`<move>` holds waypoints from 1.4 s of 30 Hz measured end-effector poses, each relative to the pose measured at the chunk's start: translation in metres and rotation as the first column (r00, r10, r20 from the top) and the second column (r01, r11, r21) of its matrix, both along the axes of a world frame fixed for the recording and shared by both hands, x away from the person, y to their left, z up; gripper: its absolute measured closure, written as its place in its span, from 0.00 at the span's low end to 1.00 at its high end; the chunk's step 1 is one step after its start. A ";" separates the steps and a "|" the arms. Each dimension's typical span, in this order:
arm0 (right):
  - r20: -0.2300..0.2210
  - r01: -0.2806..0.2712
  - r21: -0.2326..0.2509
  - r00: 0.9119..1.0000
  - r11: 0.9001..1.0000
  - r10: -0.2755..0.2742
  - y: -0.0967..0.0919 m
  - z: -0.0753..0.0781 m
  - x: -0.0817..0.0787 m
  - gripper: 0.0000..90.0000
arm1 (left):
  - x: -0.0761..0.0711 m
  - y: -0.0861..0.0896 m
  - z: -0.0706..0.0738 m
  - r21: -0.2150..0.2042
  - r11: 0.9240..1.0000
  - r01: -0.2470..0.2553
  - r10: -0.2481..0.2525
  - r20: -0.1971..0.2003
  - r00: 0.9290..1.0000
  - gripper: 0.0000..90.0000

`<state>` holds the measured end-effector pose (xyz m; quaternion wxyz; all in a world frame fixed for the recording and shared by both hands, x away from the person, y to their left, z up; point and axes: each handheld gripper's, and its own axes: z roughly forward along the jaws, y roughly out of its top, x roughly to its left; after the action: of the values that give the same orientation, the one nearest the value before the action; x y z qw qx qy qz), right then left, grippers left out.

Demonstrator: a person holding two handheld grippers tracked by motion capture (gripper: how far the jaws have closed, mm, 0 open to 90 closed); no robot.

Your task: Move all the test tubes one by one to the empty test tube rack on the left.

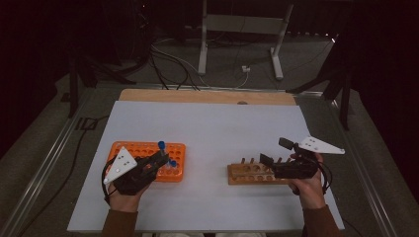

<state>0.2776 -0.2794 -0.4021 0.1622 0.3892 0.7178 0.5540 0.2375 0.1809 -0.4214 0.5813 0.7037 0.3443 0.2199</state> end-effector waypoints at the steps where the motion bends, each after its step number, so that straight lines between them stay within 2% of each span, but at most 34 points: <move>1: -0.002 0.002 0.003 1.000 1.000 -0.002 -0.001 0.000 0.000 0.00 | -0.001 0.003 0.000 -0.003 1.000 -0.007 0.007 0.000 1.000 0.86; 9: 0.001 0.010 0.010 1.000 1.000 -0.010 -0.005 0.001 -0.001 0.00 | -0.003 0.027 -0.007 -0.030 0.998 -0.053 0.053 -0.004 0.999 0.86; 15: 0.002 0.010 0.011 1.000 1.000 -0.010 -0.006 0.001 -0.001 0.00 | -0.002 0.038 -0.014 -0.028 0.996 -0.082 0.082 -0.009 0.997 0.86; 17: 0.002 0.010 0.012 1.000 1.000 -0.010 -0.006 0.002 -0.001 0.00 | -0.002 0.041 -0.016 -0.014 0.995 -0.097 0.097 -0.009 0.995 0.86; 21: 0.002 0.010 0.012 1.000 1.000 -0.010 -0.007 0.002 -0.002 0.00 | 0.002 0.045 -0.026 0.010 0.992 -0.125 0.126 -0.023 0.992 0.86; 25: 0.005 0.011 0.012 1.000 1.000 -0.011 -0.007 0.002 -0.002 0.00 | 0.008 0.048 -0.041 0.010 0.989 -0.149 0.150 -0.056 0.987 0.86; 31: 0.001 0.013 0.014 1.000 1.000 -0.013 -0.007 0.001 -0.002 0.00 | 0.013 0.043 -0.057 0.071 0.986 -0.150 0.156 -0.090 0.984 0.86; 35: 0.004 0.010 0.012 1.000 1.000 -0.010 -0.007 0.001 -0.002 0.00 | 0.014 0.043 -0.066 0.137 0.980 -0.147 0.166 -0.141 0.976 0.87; 37: 0.005 0.010 0.015 1.000 1.000 -0.010 -0.008 0.001 -0.002 0.00 | 0.014 0.039 -0.070 0.196 0.970 -0.140 0.172 -0.156 0.973 0.87; 40: 0.005 0.013 0.016 1.000 1.000 -0.013 -0.009 0.001 -0.003 0.00 | 0.015 0.037 -0.070 0.225 0.965 -0.138 0.178 -0.167 0.970 0.87; 42: 0.006 0.013 0.015 1.000 1.000 -0.013 -0.011 0.000 -0.003 0.00 | 0.015 0.034 -0.074 0.272 0.954 -0.129 0.182 -0.179 0.967 0.88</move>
<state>0.2743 -0.2900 -0.4019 0.1650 0.3935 0.7106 0.5595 0.2529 0.2150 -0.4953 0.4276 0.7626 0.4244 0.2355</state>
